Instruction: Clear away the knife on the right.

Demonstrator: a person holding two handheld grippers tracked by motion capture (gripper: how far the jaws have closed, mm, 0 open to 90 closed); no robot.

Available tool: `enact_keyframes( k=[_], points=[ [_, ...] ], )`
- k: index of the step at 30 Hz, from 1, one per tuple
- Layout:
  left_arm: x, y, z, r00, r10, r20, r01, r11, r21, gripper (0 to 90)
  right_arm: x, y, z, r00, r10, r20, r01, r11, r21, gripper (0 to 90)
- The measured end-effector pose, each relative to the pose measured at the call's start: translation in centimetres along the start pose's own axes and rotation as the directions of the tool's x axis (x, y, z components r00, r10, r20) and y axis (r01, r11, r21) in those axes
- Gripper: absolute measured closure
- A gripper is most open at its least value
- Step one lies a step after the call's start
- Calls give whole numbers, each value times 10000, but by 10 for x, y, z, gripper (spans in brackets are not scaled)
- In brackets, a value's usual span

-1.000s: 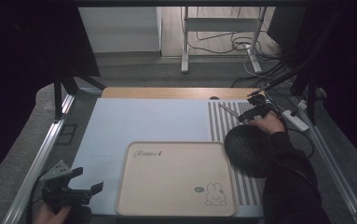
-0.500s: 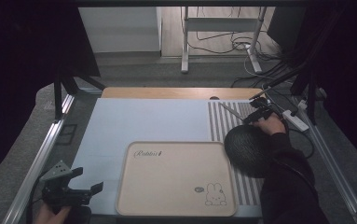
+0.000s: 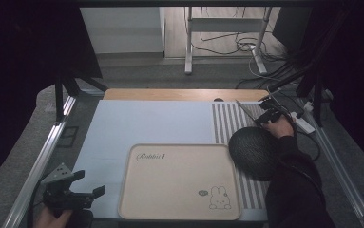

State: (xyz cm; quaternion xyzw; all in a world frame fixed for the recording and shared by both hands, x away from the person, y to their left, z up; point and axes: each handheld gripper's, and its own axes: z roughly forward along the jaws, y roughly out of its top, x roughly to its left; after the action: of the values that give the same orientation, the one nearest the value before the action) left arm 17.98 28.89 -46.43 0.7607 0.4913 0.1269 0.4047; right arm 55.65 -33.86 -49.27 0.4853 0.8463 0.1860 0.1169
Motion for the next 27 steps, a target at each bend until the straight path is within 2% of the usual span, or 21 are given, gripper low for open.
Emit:
enact_keyframes(
  k=[8,11,15,19,27],
  points=[
    [0,0,0,10000,13,-7,-13,10000,-15,14,-14,-5,-17,9990,281,357,-259,9977,-619,803],
    [0,0,0,10000,7,-6,-7,10000,-11,14,-21,-9,-25,9977,475,480,-441,9966,-690,803],
    [0,0,0,10000,1,-8,-1,10000,-25,14,-24,-13,-38,9971,682,342,-651,9942,-850,803],
    [-1,0,0,10000,25,-16,-25,10000,-39,14,-11,-14,-43,9985,538,81,-528,9943,-925,802],
    [0,0,0,10000,33,-18,-33,10000,-63,14,34,-9,-44,9992,-270,-302,248,9970,-728,801]
  ],
)
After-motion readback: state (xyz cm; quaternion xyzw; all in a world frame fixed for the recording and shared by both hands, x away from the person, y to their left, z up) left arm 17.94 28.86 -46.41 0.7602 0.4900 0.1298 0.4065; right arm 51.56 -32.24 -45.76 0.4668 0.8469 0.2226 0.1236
